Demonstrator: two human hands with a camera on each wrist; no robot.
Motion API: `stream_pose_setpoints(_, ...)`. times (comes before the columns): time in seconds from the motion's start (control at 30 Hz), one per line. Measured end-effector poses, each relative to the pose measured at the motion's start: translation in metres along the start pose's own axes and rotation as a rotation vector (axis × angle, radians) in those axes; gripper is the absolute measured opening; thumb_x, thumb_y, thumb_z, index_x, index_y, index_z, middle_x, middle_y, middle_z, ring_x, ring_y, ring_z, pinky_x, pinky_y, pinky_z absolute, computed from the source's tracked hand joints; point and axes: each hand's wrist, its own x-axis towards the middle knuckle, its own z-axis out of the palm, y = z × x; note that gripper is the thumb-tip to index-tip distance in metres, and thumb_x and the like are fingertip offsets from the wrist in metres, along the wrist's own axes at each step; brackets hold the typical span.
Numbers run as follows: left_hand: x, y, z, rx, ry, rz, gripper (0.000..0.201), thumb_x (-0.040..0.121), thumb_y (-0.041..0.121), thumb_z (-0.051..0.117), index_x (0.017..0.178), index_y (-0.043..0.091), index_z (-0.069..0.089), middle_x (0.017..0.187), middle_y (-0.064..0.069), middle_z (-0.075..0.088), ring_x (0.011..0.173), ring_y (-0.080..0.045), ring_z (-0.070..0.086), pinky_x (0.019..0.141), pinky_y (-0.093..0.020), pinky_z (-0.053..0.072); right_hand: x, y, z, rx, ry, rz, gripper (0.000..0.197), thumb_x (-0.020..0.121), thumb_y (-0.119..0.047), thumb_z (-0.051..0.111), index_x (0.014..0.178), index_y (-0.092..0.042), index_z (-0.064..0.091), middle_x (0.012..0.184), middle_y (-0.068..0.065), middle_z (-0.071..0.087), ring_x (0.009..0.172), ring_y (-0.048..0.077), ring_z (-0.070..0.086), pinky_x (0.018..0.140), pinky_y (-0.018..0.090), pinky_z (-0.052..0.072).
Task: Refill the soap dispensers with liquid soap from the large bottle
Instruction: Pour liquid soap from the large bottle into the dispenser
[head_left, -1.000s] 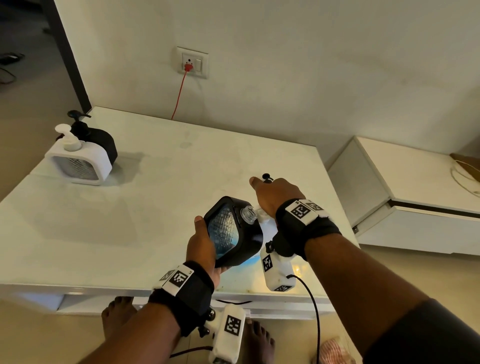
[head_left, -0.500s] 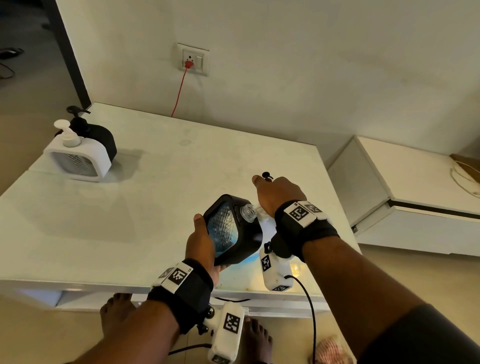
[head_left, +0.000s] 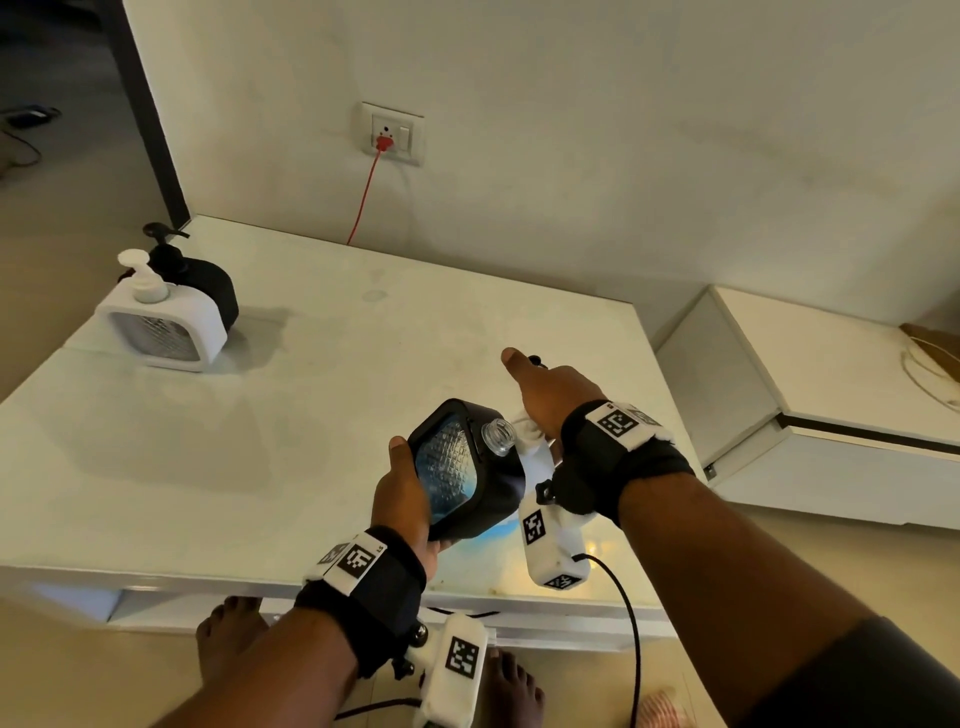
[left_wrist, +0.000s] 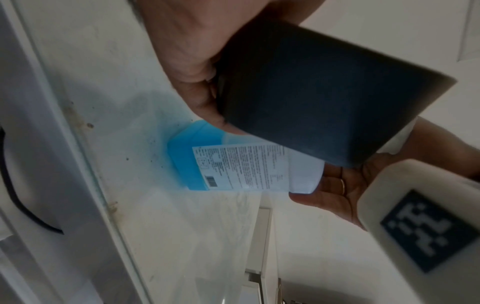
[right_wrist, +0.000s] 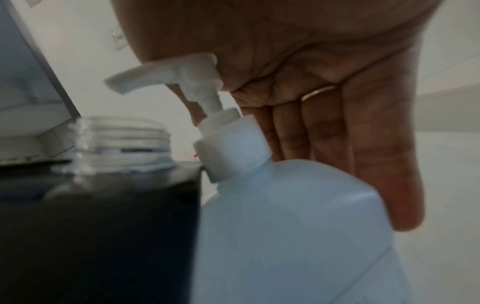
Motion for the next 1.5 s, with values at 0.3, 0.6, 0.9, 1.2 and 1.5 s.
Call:
stream_pose_setpoints(0.3, -0.006, 0.001, 0.003, 0.022, 0.016, 0.004, 0.053, 0.106, 0.062, 0.032, 0.127, 0.023, 0.062, 0.122, -0.014, 0.069, 0.105, -0.034, 0.068, 0.077, -0.042, 0.059, -0.008, 0.006, 0.005, -0.059, 0.114, -0.002, 0.064, 0.097, -0.06, 0.039, 0.137, -0.012, 0.051, 0.133, 0.011, 0.059, 0.118, 0.031, 0.056, 0.097, 0.036, 0.041)
stream_pose_setpoints(0.6, -0.005, 0.001, 0.002, 0.011, 0.017, 0.015, 0.05, 0.106, 0.062, 0.034, 0.124, 0.025, 0.063, 0.125, -0.014, 0.068, 0.11, -0.036, 0.066, 0.086, -0.046, 0.058, -0.002, -0.001, 0.003, 0.002, 0.002, 0.006, 0.096, 0.08, -0.086, 0.03, 0.138, -0.013, 0.052, 0.129, 0.011, 0.063, 0.105, 0.03, 0.062, 0.093, 0.037, 0.046)
stream_pose_setpoints(0.9, -0.007, 0.0, 0.002, 0.031, 0.019, 0.011, 0.052, 0.106, 0.063, 0.033, 0.129, 0.025, 0.061, 0.124, -0.013, 0.068, 0.11, -0.036, 0.066, 0.081, -0.044, 0.059, -0.002, 0.004, 0.005, -0.066, 0.106, -0.009, 0.065, 0.097, -0.058, 0.039, 0.145, -0.015, 0.046, 0.14, 0.009, 0.056, 0.122, 0.031, 0.054, 0.1, 0.037, 0.04)
stream_pose_setpoints(1.2, -0.004, 0.0, 0.0, 0.005, 0.003, 0.013, 0.041, 0.107, 0.06, 0.035, 0.103, 0.03, 0.062, 0.111, -0.009, 0.068, 0.102, -0.034, 0.066, 0.09, -0.049, 0.057, 0.001, -0.001, -0.004, 0.012, -0.036, -0.028, 0.094, 0.086, -0.083, 0.026, 0.145, -0.012, 0.044, 0.1, 0.007, 0.068, 0.085, 0.023, 0.061, 0.086, 0.034, 0.045)
stream_pose_setpoints(1.5, -0.007, -0.001, 0.003, 0.02, 0.011, 0.002, 0.051, 0.105, 0.063, 0.034, 0.127, 0.027, 0.062, 0.124, -0.013, 0.068, 0.109, -0.035, 0.067, 0.085, -0.046, 0.059, 0.0, 0.003, 0.002, -0.016, 0.06, 0.014, 0.072, 0.094, -0.066, 0.037, 0.146, -0.016, 0.045, 0.135, 0.009, 0.058, 0.118, 0.03, 0.056, 0.095, 0.035, 0.039)
